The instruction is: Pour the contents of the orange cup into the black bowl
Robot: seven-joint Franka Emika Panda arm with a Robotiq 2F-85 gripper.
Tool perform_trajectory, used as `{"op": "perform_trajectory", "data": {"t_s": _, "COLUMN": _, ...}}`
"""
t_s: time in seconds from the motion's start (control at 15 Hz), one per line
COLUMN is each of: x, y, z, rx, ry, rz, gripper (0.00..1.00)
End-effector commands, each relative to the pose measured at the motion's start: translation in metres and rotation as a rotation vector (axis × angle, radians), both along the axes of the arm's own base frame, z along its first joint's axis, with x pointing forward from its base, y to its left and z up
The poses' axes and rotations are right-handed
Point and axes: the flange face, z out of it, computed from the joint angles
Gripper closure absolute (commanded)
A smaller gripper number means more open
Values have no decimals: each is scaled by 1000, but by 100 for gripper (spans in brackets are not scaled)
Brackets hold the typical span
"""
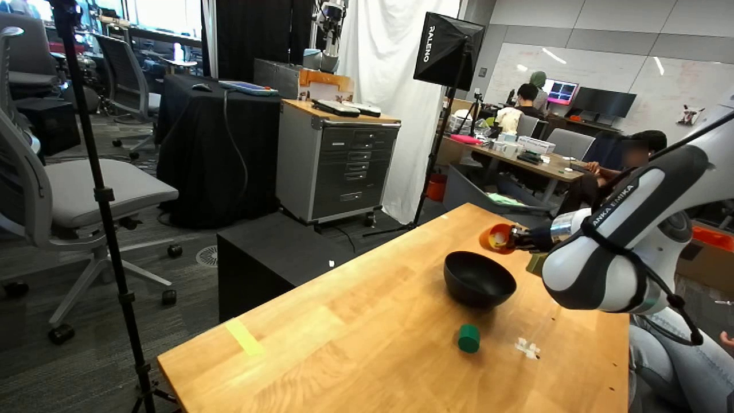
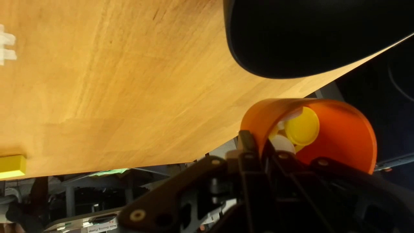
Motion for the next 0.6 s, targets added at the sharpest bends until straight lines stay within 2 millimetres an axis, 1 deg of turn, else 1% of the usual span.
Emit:
{"op": "perform_trajectory", "data": {"t_s": 0.0, "x": 0, "y": 9, "z": -5, "rx": -49, "ry": -61, "rz": -19, "gripper": 99}}
{"op": "perform_trajectory", "data": {"t_s": 0.53, "x": -10, "y": 27, "z": -26, "rx": -135, "ry": -132, "rz": -28, "gripper": 99}}
